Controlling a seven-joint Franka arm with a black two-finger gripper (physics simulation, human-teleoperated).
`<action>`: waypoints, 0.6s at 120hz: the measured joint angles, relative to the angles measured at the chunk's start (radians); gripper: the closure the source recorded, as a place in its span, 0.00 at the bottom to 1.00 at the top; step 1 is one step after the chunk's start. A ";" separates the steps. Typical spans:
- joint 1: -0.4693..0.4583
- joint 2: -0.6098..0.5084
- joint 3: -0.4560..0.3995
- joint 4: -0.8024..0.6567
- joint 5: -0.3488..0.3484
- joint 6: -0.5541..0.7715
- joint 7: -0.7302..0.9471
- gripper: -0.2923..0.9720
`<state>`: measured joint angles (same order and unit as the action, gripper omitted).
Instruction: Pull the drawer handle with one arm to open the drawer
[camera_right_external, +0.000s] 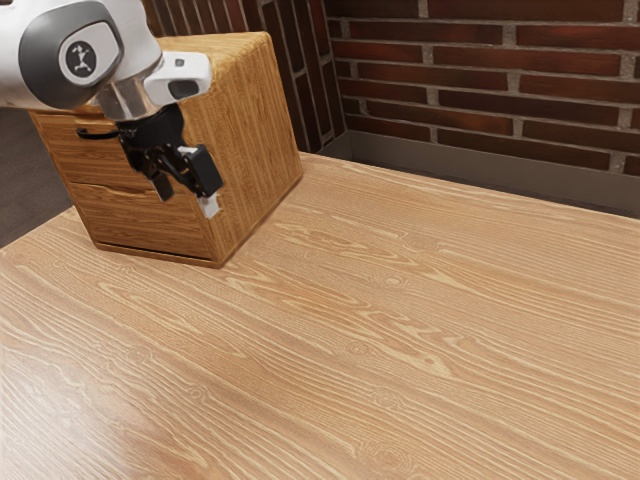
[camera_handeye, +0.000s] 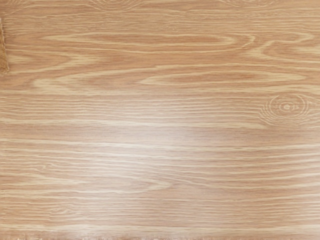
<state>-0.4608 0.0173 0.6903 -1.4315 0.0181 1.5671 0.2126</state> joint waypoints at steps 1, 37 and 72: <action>0.005 0.000 0.000 0.000 0.000 0.000 0.002 0.23; 0.010 -0.228 0.008 0.147 0.008 -0.082 0.062 0.23; 0.005 -0.321 0.000 0.174 0.040 -0.274 0.127 0.23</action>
<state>-0.4560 -0.3036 0.6907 -1.2572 0.0578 1.2933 0.3393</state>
